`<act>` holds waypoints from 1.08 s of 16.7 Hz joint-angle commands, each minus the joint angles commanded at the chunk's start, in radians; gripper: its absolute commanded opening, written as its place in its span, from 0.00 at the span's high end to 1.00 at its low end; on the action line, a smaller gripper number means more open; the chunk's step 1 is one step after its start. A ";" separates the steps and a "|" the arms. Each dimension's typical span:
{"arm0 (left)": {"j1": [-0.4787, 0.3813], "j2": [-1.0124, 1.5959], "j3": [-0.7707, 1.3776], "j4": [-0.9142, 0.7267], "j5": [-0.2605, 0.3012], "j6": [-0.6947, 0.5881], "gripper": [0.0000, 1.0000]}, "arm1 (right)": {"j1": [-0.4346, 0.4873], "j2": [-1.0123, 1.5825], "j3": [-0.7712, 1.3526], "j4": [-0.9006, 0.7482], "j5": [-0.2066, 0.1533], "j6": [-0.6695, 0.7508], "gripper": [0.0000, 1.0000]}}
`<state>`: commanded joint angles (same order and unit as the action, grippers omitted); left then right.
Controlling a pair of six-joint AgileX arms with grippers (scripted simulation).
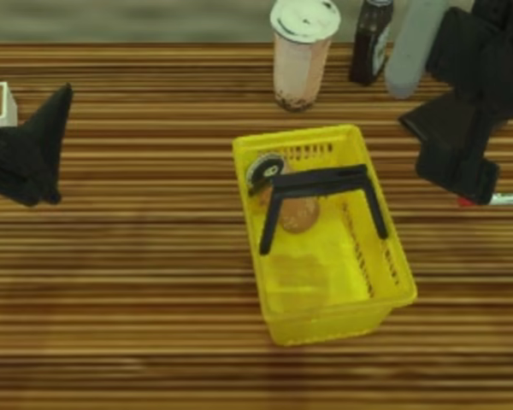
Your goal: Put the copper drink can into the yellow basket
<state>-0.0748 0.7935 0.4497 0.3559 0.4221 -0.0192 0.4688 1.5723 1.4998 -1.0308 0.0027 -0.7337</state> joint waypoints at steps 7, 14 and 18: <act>0.069 -0.586 -0.315 -0.252 -0.297 0.009 0.00 | 0.144 0.482 0.460 -0.317 0.000 -0.225 0.00; 0.095 -0.794 -0.450 -0.356 -0.422 0.019 0.00 | 0.199 0.666 0.636 -0.437 0.001 -0.311 0.00; 0.095 -0.794 -0.450 -0.356 -0.422 0.019 0.00 | 0.194 0.664 0.633 -0.435 0.001 -0.310 0.00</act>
<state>0.0200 0.0000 0.0000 0.0000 0.0000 0.0000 0.6629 2.2367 2.1331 -1.4655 0.0034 -1.0435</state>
